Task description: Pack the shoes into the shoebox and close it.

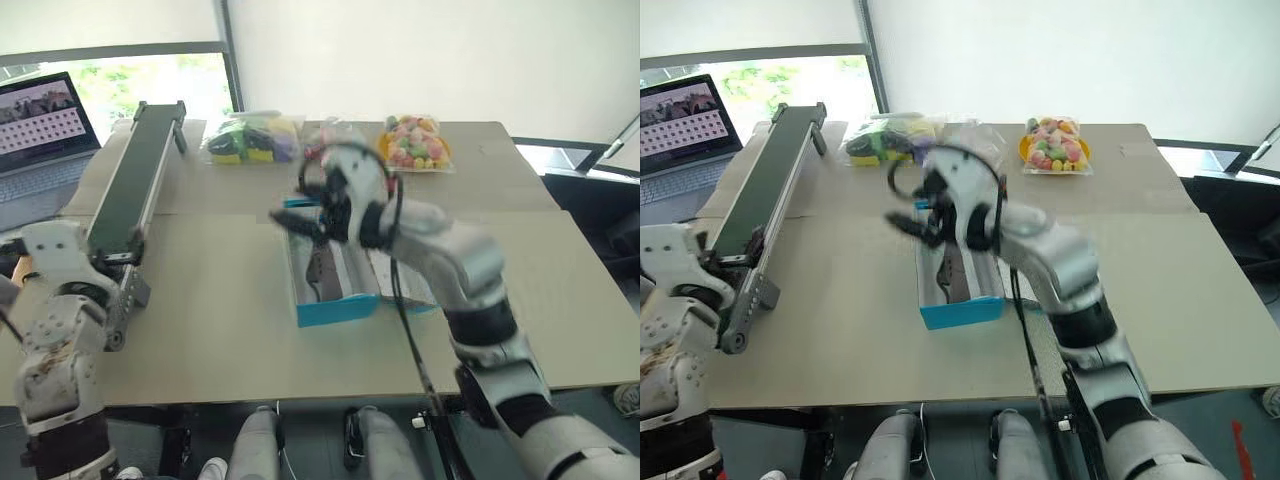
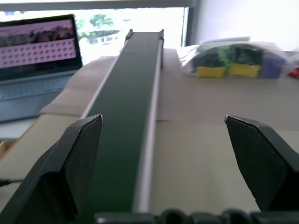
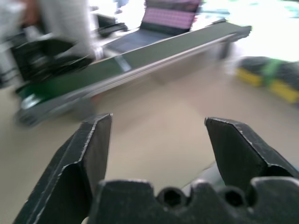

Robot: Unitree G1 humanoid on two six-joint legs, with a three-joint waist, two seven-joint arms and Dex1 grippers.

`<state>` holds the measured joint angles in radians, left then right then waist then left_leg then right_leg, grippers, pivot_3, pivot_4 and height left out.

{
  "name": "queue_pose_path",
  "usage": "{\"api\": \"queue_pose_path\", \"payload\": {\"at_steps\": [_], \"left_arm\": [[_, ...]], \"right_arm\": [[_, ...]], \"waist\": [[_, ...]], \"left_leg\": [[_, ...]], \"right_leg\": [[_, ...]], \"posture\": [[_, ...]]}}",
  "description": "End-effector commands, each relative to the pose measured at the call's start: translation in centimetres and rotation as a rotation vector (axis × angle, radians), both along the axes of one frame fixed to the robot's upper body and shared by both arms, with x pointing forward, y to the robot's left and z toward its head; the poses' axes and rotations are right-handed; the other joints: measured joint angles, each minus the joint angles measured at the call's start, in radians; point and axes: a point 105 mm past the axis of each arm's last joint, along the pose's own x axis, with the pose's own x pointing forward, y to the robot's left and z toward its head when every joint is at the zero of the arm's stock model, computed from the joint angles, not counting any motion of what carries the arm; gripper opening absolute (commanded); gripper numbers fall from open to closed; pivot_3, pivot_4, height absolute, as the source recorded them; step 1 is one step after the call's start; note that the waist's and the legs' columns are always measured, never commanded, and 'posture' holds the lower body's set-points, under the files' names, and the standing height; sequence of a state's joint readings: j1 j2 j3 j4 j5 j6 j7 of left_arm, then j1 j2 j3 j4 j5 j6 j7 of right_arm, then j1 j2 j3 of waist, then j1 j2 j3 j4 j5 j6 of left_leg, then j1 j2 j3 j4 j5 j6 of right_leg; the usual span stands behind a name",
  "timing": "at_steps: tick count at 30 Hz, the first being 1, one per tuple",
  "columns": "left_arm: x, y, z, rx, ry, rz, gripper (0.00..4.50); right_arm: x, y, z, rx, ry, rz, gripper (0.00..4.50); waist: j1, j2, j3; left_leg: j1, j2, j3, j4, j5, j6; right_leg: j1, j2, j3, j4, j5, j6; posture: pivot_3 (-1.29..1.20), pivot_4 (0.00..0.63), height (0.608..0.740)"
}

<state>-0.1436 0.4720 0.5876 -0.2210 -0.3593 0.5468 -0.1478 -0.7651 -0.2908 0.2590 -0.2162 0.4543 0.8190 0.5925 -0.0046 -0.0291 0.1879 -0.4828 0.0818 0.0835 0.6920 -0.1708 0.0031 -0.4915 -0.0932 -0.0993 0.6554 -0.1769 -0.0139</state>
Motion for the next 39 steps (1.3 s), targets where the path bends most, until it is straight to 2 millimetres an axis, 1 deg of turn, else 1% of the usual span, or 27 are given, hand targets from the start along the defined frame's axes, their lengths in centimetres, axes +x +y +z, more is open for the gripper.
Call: {"api": "queue_pose_path", "payload": {"at_steps": [1, 2, 3, 4, 11, 18, 25, 32, 39], "left_arm": [[-0.8, 1.1, 0.5, -0.005, 0.007, 0.006, 4.50], [-0.9, 1.2, 0.4, -0.008, 0.015, -0.001, 4.50], [-1.0, 1.2, 0.2, -0.007, 0.025, -0.009, 4.50], [-1.0, 1.1, 0.2, -0.005, 0.033, -0.016, 4.50], [-1.1, 1.0, -0.3, -0.017, 0.052, -0.032, 4.50], [-1.1, 1.0, -0.6, -0.010, 0.076, -0.021, 4.50], [-0.9, 0.5, -1.1, -0.007, 0.093, -0.029, 4.50], [-0.6, 0.3, -1.2, -0.005, 0.095, -0.037, 4.50], [-0.7, 0.5, -1.2, -0.007, 0.099, -0.032, 4.50]], "right_arm": [[-1.4, -0.5, -0.1, 0.024, -0.069, 0.065, 4.26], [-1.5, -0.7, -0.9, 0.012, -0.060, 0.067, 4.49], [-1.7, -0.8, -1.4, 0.003, -0.054, 0.069, 4.49], [-1.7, -0.9, -1.8, -0.001, -0.052, 0.071, 4.49], [-2.7, -0.4, -2.5, 0.023, -0.043, 0.092, 4.49], [-2.4, 0.1, -2.2, 0.028, -0.093, 0.068, 4.49], [-2.1, 0.5, -2.6, 0.007, -0.095, 0.049, 4.49], [-1.6, 0.4, -2.8, -0.004, -0.088, 0.023, 4.49], [-1.4, 0.4, -2.8, -0.002, -0.085, 0.015, 4.49]], "waist": [[0.005, 0.000, 0.000], [0.006, -0.001, 0.000], [0.007, -0.002, -0.001], [0.008, -0.002, -0.001], [0.013, -0.002, -0.001], [0.016, -0.002, -0.001], [0.016, -0.002, -0.001], [0.016, -0.002, -0.001], [0.016, -0.002, -0.001]], "left_leg": [[0.000, 0.000, 0.000, 0.001, 0.000, -0.001], [0.001, 0.001, 0.000, 0.001, -0.001, -0.001], [0.002, 0.001, 0.000, 0.001, -0.001, -0.002], [0.004, 0.002, 0.000, 0.001, -0.001, -0.002], [0.005, 0.003, 0.002, 0.000, -0.002, -0.004], [0.005, 0.002, 0.002, 0.000, -0.002, -0.004], [0.005, 0.002, 0.002, 0.000, -0.002, -0.004], [0.005, 0.002, 0.002, 0.000, -0.002, -0.004], [0.005, 0.002, 0.002, 0.000, -0.002, -0.004]], "right_leg": [[0.000, 0.000, -0.001, 0.000, 0.000, 0.000], [0.001, 0.000, -0.001, 0.000, -0.001, -0.001], [0.001, 0.000, -0.002, -0.001, -0.003, -0.005], [0.002, 0.000, -0.002, -0.001, -0.003, -0.005], [0.001, -0.002, -0.003, 0.000, -0.003, -0.005], [0.001, -0.002, -0.003, 0.000, -0.003, -0.005], [0.001, -0.002, -0.003, 0.000, -0.003, -0.005], [0.001, -0.002, -0.003, 0.000, -0.003, -0.005], [0.001, -0.002, -0.003, 0.001, -0.003, -0.005]], "posture": [[0.00, 0.150, 0.681], [0.00, 0.150, 0.681], [0.00, 0.150, 0.681], [0.00, 0.150, 0.681], [0.00, 0.150, 0.681], [0.00, 0.150, 0.681], [0.00, 0.150, 0.681], [0.00, 0.150, 0.681], [0.00, 0.150, 0.681]]}}
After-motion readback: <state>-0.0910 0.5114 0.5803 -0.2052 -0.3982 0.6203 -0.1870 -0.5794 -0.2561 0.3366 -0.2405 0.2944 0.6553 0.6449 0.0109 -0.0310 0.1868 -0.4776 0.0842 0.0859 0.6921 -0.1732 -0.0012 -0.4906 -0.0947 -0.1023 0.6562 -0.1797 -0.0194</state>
